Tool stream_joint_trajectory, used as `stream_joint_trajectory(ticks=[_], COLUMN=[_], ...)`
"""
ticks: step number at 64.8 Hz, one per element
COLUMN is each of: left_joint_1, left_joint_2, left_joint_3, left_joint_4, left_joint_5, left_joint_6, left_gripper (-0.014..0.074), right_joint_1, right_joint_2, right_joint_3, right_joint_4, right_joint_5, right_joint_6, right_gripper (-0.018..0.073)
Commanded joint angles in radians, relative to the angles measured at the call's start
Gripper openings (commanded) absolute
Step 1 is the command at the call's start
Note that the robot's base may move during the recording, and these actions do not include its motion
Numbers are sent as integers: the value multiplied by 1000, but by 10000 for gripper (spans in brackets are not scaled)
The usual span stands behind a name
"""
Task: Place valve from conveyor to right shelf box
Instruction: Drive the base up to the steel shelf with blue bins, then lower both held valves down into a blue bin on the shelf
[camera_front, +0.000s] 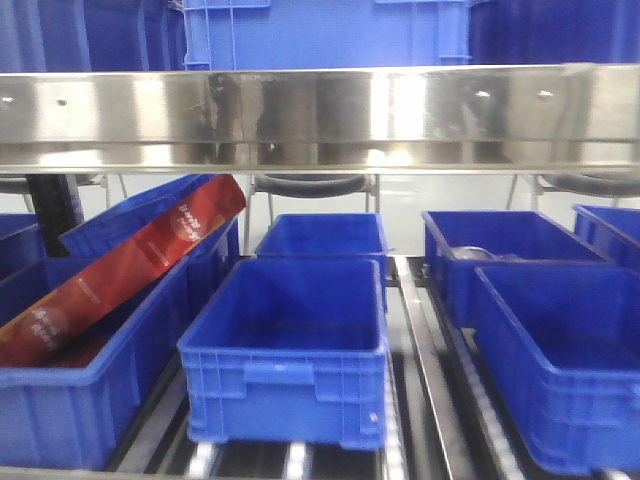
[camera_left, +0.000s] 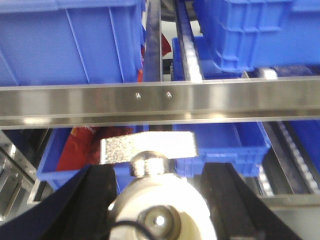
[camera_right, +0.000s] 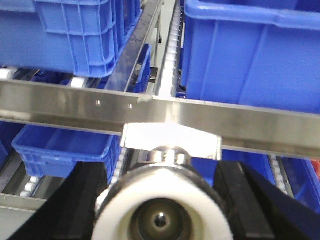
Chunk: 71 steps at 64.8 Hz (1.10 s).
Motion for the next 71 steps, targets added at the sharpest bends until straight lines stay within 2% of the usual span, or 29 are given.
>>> stream_joint_trajectory(ticks=[1, 71], left_joint_1=[-7, -7], left_joint_2=[-7, -7], left_joint_3=[-7, -7], left_joint_4=[-4, -4], left_joint_5=[-49, -49], left_joint_6=[-5, -5], left_gripper=[-111, -111], right_joint_1=[-2, -2], right_joint_2=[-7, -7], right_joint_3=[-9, -9], right_joint_4=[-6, -6], right_joint_5=[-71, -106], right_joint_6=[-3, -3], right_gripper=[-153, -153])
